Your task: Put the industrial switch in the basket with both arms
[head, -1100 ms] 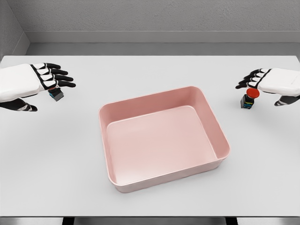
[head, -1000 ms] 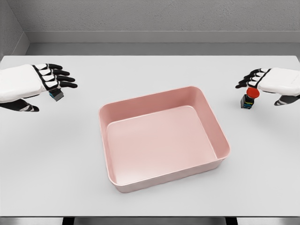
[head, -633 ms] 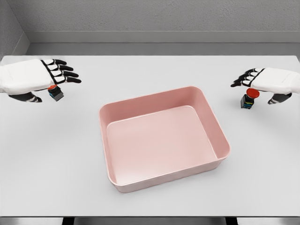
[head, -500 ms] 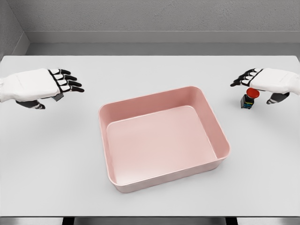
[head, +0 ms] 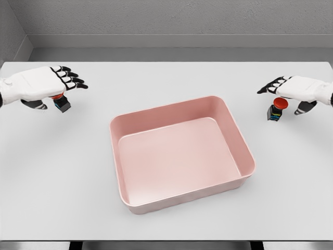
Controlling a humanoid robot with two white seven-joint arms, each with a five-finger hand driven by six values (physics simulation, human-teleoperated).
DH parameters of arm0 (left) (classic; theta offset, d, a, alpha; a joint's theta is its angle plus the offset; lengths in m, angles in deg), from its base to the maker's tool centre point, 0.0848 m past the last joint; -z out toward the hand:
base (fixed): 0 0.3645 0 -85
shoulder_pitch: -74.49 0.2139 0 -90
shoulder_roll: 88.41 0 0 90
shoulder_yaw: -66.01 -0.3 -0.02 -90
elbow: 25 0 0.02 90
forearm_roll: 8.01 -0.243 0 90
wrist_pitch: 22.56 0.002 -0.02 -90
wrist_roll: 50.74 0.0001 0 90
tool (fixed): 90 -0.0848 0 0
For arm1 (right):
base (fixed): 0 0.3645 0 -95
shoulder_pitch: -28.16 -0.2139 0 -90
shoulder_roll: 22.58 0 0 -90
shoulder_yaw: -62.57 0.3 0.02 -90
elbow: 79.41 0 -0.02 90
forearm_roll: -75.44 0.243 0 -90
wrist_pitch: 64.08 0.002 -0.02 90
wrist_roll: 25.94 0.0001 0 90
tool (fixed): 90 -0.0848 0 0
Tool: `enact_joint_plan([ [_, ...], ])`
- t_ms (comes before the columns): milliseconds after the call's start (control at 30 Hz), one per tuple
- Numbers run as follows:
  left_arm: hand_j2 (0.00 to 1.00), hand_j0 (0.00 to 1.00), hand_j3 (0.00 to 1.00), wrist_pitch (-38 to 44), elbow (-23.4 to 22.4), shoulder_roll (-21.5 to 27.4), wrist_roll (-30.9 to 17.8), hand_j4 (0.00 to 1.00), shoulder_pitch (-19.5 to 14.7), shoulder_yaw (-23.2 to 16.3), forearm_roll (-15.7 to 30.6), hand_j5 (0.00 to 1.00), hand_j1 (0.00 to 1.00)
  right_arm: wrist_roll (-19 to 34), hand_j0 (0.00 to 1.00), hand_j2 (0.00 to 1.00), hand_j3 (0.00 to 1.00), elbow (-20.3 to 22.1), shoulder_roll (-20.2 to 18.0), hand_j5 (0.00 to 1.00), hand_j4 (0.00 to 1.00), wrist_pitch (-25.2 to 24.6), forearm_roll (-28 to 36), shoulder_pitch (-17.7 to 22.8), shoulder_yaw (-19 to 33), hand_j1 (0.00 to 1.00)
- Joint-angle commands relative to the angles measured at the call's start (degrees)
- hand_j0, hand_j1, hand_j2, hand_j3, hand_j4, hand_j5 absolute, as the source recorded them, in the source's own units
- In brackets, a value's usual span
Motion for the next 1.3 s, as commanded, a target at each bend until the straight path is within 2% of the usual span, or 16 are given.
enact_joint_plan([
  [0,1.0,1.0,1.0,0.99,-1.72,-1.64,0.03,1.0,0.0,-1.38,-1.93,1.0,1.0,-0.11,1.0,1.0,1.0,-0.84,1.13,1.0,1.0,-0.08,-1.1,0.0,0.51,1.0],
  [100,1.0,1.0,1.0,1.16,-2.25,-1.55,0.11,1.0,0.0,-1.82,-3.61,1.0,1.0,-0.11,1.0,1.0,1.0,-0.66,1.31,1.0,1.0,-0.08,-1.01,0.17,0.51,1.0],
  [167,1.0,1.0,1.0,1.17,-5.15,-1.73,0.2,1.0,-0.61,-1.74,-4.66,1.0,1.0,-0.11,1.0,1.0,1.0,-0.4,1.31,1.0,1.0,-0.08,-0.92,0.26,0.42,1.0],
  [400,0.99,0.99,0.99,3.89,-5.24,-2.08,0.2,0.99,-0.53,-2.0,-6.33,0.99,0.99,-0.03,1.0,1.0,1.0,-0.31,1.22,1.0,1.0,-0.08,-0.92,0.44,0.42,1.0],
  [433,0.92,0.92,0.92,3.89,-5.24,-2.17,0.2,0.92,-0.44,-2.0,-6.33,0.92,0.92,-0.03,1.0,1.0,1.0,-0.31,1.22,1.0,1.0,-0.08,-0.92,0.44,0.42,1.0],
  [500,0.92,0.92,0.92,3.98,-5.24,-2.43,0.2,0.92,-0.53,-2.0,-6.51,0.92,0.92,-0.03,1.0,1.0,1.0,-0.31,1.04,1.0,1.0,-0.08,-0.92,0.44,0.51,1.0],
  [533,0.92,0.92,0.92,4.24,-5.24,-3.05,0.2,0.92,-0.35,-2.0,-8.26,0.92,0.92,-0.03,1.0,1.0,1.0,-0.31,0.87,1.0,1.0,-0.08,-0.92,0.44,0.51,1.0],
  [700,0.92,0.92,0.92,7.31,-5.33,-3.57,0.29,0.92,-0.26,-3.14,-8.62,0.92,0.92,0.06,1.0,1.0,1.0,-0.31,0.52,1.0,1.0,-0.08,-0.84,0.79,0.59,1.0],
  [867,0.92,0.92,0.92,8.64,-6.47,-4.72,1.7,0.92,-0.53,-4.02,-9.84,0.92,0.92,-0.03,1.0,1.0,1.0,1.27,-0.01,1.0,1.0,-0.08,-0.66,0.88,0.59,1.0],
  [933,0.92,0.92,0.92,11.18,-6.82,-6.56,1.7,0.92,-0.44,-4.02,-11.16,0.92,0.92,-0.2,1.0,1.0,1.0,3.03,-1.94,1.0,1.0,-0.08,-0.57,1.23,0.51,1.0],
  [1033,0.92,0.92,0.92,11.36,-8.4,-6.65,1.78,0.92,-0.53,-4.02,-11.87,0.92,0.92,-0.38,1.0,1.0,1.0,4.17,-3.26,1.0,1.0,-0.08,-0.48,1.23,0.59,1.0],
  [1267,0.88,0.88,0.88,11.36,-8.49,-6.74,1.78,0.88,-0.62,-4.55,-13.01,0.88,0.88,-0.55,1.0,1.0,1.0,8.3,-3.53,1.0,1.0,-0.08,0.92,2.11,0.59,1.0],
])
